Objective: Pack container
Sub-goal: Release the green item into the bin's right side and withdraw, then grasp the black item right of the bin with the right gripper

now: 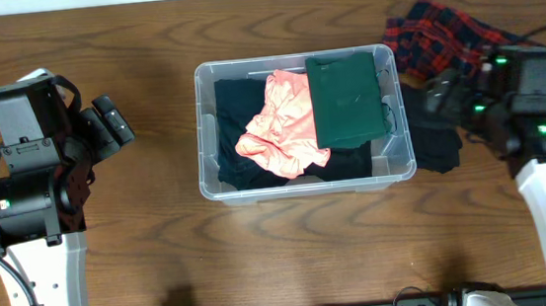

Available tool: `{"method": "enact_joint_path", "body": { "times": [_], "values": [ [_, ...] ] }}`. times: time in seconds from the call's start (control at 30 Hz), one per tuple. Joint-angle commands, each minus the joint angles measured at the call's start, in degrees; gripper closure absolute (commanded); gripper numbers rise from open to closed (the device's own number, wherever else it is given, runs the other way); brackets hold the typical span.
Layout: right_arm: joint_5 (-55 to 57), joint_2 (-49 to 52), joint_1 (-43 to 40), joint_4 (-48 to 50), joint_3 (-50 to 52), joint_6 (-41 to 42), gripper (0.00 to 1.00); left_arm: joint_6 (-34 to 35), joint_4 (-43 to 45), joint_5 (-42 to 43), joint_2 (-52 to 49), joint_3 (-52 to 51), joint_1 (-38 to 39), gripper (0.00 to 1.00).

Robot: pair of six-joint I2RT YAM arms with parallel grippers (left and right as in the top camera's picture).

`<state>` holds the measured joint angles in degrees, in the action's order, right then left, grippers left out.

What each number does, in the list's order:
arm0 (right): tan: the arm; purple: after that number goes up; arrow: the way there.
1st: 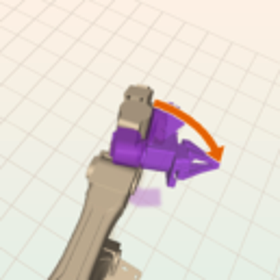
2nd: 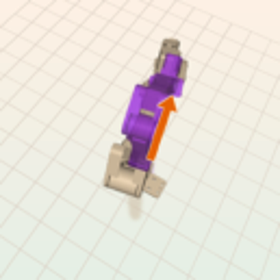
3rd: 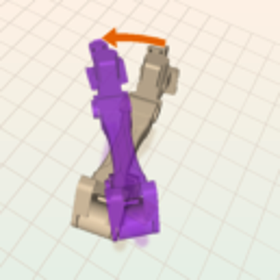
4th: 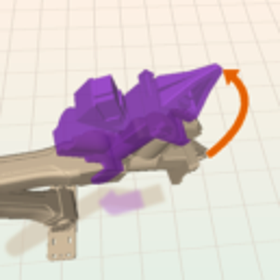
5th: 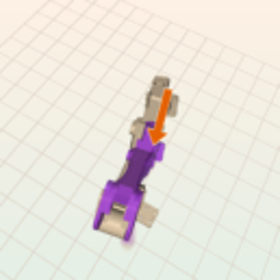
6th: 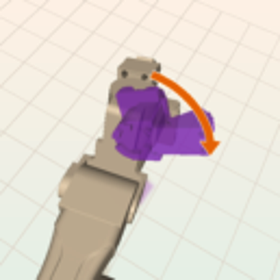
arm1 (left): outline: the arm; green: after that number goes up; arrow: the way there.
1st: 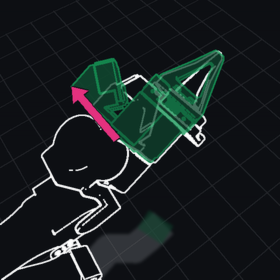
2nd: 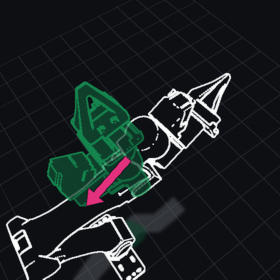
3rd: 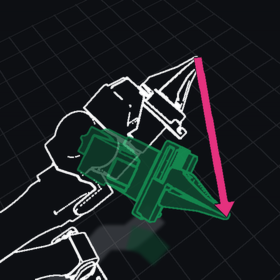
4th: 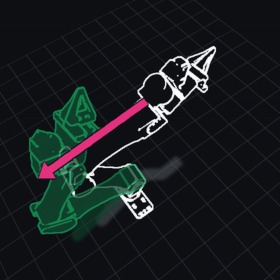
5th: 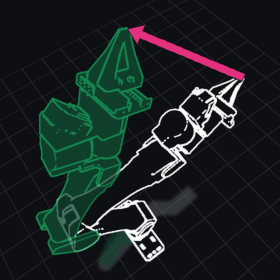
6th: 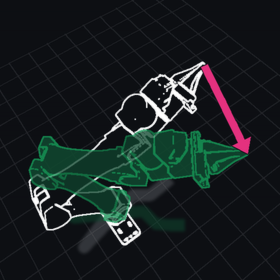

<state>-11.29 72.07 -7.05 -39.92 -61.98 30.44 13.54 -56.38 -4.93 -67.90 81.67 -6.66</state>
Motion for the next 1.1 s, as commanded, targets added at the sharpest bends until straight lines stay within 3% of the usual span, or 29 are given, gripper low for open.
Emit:
{"method": "enact_joint_path", "body": {
  "times": [0.0, 0.27, 0.63, 0.7, 0.77, 0.8, 0.9, 0.97, 1.07],
  "values": [
    [-7.76, 1.75, -8.63, -0.94, -0.15, -3.34, 0.05, 0.50, 0.02, -0.70, -0.26, -0.11, -0.28, 0.02],
    [-13.77, 15.32, -16.41, -6.93, -0.15, -10.14, 0.01, 0.50, 0.02, -0.70, -0.26, -0.11, -0.28, 0.02],
    [-18.10, 33.29, -16.50, 5.42, -0.13, -11.19, 0.03, 0.50, 0.02, -0.70, -0.26, -0.11, -0.28, 0.02],
    [-21.09, 35.85, -16.11, 6.82, -0.13, -11.63, 0.11, 0.50, 0.02, -0.70, -0.26, -0.11, -0.28, 0.02],
    [-23.21, 37.83, -15.56, 8.15, -0.13, -12.85, 0.31, 0.50, 0.02, -0.70, -0.26, -0.11, -0.28, 0.02],
    [-24.09, 38.53, -15.32, 8.70, -0.13, -13.46, 0.48, 0.50, 0.02, -0.70, -0.26, -0.11, -0.28, 0.02],
    [-25.24, 38.99, -14.62, 9.53, -0.15, -13.99, 0.76, 0.50, 0.02, -0.70, -0.26, -0.11, -0.28, 0.02],
    [-25.53, 38.03, -14.75, 9.49, -0.17, -13.97, 0.88, 0.50, 0.02, -0.70, -0.26, -0.11, -0.28, 0.02],
    [-25.62, 33.86, -15.26, 7.78, -0.17, -14.01, 0.97, 0.50, 0.02, -0.70, -0.26, -0.11, -0.28, 0.02]
  ]
}}
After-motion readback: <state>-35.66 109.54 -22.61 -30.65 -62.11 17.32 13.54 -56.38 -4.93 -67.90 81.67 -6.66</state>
